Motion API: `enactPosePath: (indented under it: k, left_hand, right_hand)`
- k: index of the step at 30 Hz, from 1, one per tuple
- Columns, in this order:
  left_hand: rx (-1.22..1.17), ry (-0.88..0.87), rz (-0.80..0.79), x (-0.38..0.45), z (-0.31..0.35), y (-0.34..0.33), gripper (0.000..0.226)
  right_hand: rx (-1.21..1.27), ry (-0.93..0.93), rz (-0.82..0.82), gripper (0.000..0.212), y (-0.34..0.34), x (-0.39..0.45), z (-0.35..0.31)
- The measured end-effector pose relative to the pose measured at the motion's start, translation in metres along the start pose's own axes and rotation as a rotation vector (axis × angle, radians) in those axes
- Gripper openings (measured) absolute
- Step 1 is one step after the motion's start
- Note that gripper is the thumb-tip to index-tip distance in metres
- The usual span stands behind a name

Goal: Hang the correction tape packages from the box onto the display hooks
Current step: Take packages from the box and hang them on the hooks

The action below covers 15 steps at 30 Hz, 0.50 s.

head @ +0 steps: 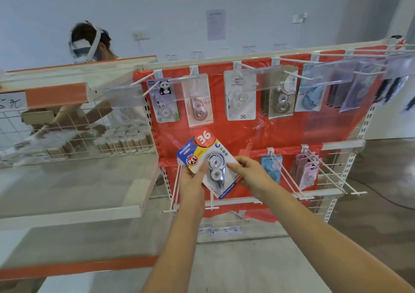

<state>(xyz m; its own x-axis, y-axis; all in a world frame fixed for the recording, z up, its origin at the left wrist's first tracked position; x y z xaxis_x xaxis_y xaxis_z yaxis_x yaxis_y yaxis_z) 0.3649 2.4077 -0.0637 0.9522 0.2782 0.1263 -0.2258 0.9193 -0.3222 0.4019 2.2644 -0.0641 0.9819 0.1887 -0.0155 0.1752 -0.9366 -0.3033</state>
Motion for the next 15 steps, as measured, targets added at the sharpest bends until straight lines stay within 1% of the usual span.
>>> enactPosePath:
  k: [3,4,7,10,11,13,15]
  left_hand:
    - [0.178,0.013,-0.083,-0.009,-0.015,-0.004,0.05]
    - [0.211,0.036,-0.106,-0.011,-0.021,-0.004,0.053]
    - [0.274,0.11,-0.146,-0.025,-0.041,0.001,0.044]
    - [0.31,0.159,-0.117,-0.049,-0.057,0.008,0.032]
    - [0.311,0.174,-0.106,-0.059,-0.064,0.011,0.03]
    - [0.31,0.209,-0.099,-0.078,-0.08,0.015,0.03]
    - [0.338,0.255,-0.102,-0.098,-0.101,0.017,0.031]
  right_hand:
    - [0.03,-0.006,0.055,0.005,0.005,-0.016,0.018]
    - [0.022,-0.016,0.068,0.004,0.011,-0.021,0.025]
    - [0.06,-0.049,0.127,0.004,0.041,-0.039,0.04]
    - [0.209,-0.075,0.299,0.007,0.084,-0.06,0.056]
    - [0.22,-0.087,0.354,0.007,0.1,-0.068,0.063]
    - [0.13,-0.13,0.42,0.007,0.13,-0.082,0.079]
    - [-0.063,-0.174,0.408,0.007,0.153,-0.096,0.096]
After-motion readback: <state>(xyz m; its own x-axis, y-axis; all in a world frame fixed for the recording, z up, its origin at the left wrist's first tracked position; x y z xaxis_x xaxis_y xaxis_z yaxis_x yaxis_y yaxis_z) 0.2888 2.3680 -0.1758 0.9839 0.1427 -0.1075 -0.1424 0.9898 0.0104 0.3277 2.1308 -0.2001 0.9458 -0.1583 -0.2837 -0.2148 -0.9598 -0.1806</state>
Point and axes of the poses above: each hand's wrist, its own x-axis towards the middle knuckle, its own y-axis out of the back of the hand, z = x × y, the point moved 4 cm from there along x, towards the middle knuckle, and after that the axes turned 12 degrees about x, right-handed, at the moved point
